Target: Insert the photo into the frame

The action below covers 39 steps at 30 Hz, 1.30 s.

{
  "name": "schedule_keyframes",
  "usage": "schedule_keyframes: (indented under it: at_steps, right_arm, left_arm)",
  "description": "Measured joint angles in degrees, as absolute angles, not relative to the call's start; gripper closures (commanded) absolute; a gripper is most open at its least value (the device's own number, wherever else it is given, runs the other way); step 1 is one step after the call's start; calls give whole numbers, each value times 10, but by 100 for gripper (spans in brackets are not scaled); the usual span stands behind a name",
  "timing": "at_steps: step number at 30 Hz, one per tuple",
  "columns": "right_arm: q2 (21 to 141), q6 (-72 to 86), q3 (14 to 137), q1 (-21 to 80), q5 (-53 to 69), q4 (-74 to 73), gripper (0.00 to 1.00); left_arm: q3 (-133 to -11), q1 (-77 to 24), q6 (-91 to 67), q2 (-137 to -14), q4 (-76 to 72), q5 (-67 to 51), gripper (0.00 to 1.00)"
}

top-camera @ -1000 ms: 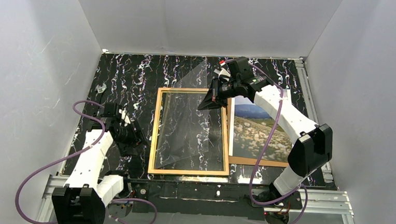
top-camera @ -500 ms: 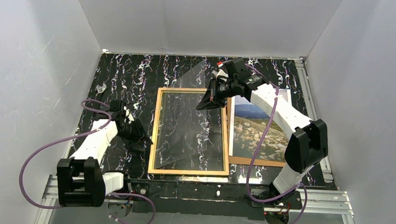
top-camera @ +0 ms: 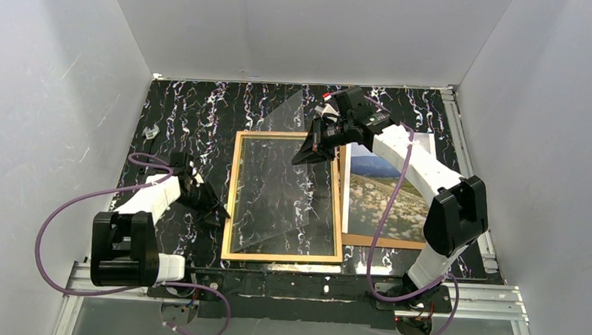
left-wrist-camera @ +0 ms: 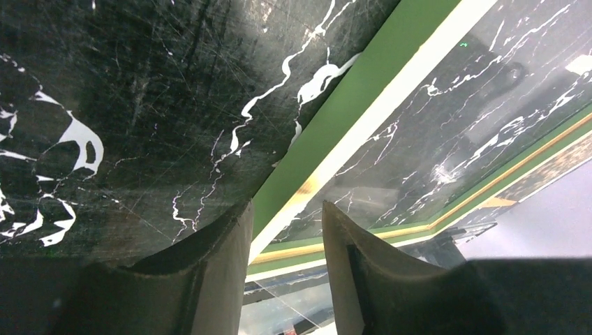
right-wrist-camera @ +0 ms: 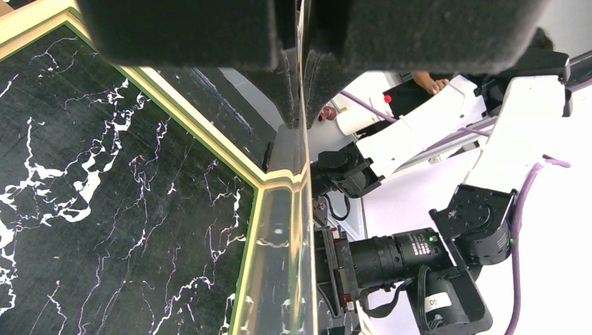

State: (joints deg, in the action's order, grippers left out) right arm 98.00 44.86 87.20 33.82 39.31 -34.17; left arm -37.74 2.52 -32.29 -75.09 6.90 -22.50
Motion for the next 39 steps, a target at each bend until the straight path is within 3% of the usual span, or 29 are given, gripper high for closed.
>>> schedule_keyframes:
  at_steps: [21, 39]
  right_arm:
    - [983, 450, 826, 334, 404, -311, 99]
    - [985, 400, 824, 329, 312, -406, 99]
  left_arm:
    - [-365, 27, -327, -776, 44, -238, 84]
    - [-368, 28, -321, -776, 50, -239, 88]
